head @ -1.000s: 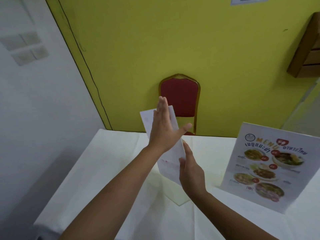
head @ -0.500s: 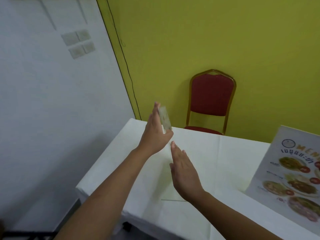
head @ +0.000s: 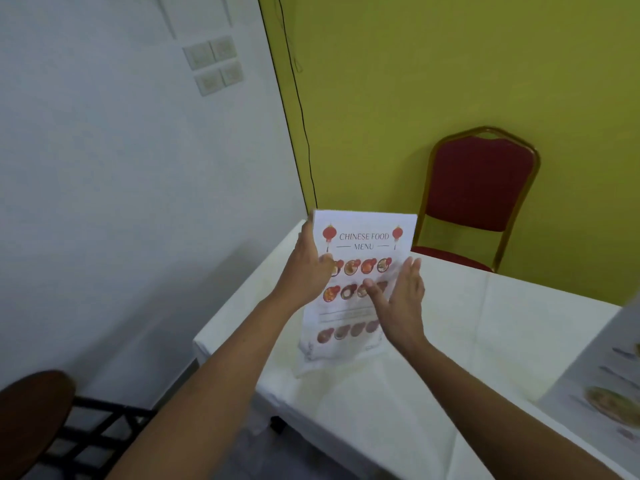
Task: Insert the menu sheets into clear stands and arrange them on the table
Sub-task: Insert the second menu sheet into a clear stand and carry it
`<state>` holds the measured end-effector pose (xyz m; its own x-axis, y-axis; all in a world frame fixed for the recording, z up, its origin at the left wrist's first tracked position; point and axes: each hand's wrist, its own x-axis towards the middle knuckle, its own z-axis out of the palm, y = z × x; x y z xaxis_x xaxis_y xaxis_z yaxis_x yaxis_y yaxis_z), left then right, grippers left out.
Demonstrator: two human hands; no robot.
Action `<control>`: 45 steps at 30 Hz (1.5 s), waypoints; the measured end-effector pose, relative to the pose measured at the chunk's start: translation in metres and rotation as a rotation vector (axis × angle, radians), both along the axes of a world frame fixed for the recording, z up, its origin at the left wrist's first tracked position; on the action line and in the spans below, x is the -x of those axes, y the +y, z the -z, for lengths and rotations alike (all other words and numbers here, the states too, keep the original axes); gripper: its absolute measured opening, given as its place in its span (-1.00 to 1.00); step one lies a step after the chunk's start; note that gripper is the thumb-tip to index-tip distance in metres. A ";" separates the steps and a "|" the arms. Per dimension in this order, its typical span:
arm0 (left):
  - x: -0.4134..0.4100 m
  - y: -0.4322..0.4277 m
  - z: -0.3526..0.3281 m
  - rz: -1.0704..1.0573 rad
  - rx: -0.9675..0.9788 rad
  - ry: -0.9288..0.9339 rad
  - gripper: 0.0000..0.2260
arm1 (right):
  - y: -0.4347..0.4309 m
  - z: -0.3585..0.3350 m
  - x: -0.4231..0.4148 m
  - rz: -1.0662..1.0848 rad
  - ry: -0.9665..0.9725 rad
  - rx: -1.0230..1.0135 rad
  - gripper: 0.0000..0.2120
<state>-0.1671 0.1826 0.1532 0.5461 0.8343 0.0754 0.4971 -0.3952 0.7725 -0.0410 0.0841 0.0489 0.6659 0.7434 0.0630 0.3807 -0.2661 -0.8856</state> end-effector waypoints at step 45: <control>-0.083 -0.032 0.076 0.168 0.268 -0.251 -0.54 | -0.086 0.012 -0.061 0.551 0.015 0.168 -0.46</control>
<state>-0.0842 0.1509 0.0768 0.6691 0.7430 0.0158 0.2257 -0.2234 0.9482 0.0200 -0.0018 0.0368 0.9576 0.2854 -0.0388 0.1335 -0.5593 -0.8181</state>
